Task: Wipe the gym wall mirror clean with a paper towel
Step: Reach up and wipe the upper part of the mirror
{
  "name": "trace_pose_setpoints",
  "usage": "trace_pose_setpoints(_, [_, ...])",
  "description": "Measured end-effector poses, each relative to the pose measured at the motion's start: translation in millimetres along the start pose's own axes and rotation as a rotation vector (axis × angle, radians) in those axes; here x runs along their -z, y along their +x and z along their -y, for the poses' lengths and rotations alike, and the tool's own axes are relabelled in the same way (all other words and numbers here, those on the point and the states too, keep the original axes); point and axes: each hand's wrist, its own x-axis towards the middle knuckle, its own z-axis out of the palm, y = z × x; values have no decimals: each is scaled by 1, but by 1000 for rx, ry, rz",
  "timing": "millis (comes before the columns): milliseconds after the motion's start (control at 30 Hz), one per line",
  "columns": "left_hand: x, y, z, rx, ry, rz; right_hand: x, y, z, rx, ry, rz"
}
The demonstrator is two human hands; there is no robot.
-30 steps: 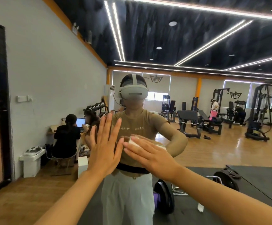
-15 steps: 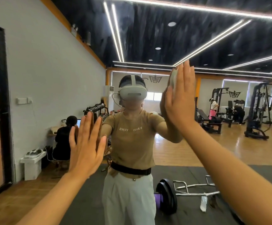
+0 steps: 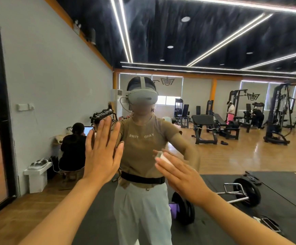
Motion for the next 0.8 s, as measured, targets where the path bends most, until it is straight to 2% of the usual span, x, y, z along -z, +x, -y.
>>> trace_pose_setpoints(267, [-10, -1, 3, -21, 53, -52, 25, 124, -45, -133, -272, -205])
trace_pose_setpoints(433, [-7, -2, 4, -27, 64, -40, 57, 241, -78, -501, -175, -454])
trace_pose_setpoints(533, [-5, -2, 4, -38, 64, -40, 51, 257, -67, -636, -67, -506])
trace_pose_setpoints(600, [-4, -1, 5, -50, 49, -35, 37, 241, -42, -607, -18, -457])
trace_pose_setpoints(800, [5, -1, 15, -73, -85, 20, -13, 141, 31, -338, -8, -247])
